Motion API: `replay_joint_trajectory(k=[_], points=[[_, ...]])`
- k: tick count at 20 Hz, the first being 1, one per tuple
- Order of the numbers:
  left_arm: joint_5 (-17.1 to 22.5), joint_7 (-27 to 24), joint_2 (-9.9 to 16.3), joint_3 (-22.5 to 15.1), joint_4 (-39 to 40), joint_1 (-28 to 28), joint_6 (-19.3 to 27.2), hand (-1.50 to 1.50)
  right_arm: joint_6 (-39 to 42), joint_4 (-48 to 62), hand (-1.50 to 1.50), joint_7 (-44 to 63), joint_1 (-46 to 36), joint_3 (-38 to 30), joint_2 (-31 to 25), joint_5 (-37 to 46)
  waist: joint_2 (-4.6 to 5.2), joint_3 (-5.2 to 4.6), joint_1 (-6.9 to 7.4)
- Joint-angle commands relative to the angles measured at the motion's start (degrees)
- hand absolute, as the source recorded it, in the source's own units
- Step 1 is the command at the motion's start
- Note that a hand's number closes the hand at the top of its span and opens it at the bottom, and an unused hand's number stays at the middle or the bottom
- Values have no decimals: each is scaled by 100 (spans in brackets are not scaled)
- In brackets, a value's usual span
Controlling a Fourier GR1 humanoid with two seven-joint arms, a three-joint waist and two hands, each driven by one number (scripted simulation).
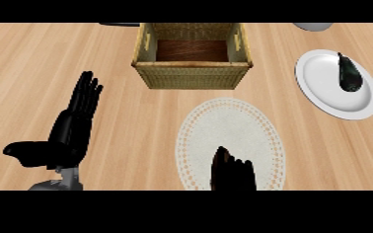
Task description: Pick the sweet potato from the placemat and place it in the basket
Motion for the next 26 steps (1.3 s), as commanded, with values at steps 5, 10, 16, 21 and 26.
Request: replay_joint_trajectory(k=[5, 10, 16, 21, 26], points=[[-28, -41, -67, -176, 47, -166, -102, 0, -634, -245, 150, 39, -979, 353, 568, -1343, 167, 125, 465], [-64, -36, -72, -242, 177, -281, -157, 0, -1580, -616, 150, 320, -1669, 331, 585, -2142, 149, 114, 498], [-58, 15, -110, -208, 283, -401, -123, 0, -2830, -947, 150, 961, -2823, 464, 593, -2637, 57, 84, 532], [-87, -4, -117, -306, 338, -302, -186, 0, -3244, -994, 150, 1668, -3941, 168, 594, -3210, 4, 63, 558], [-190, -34, -216, -312, 410, -314, -27, 0, -3422, -741, 150, 2369, -4779, -87, 593, -3570, -56, 60, 413]])
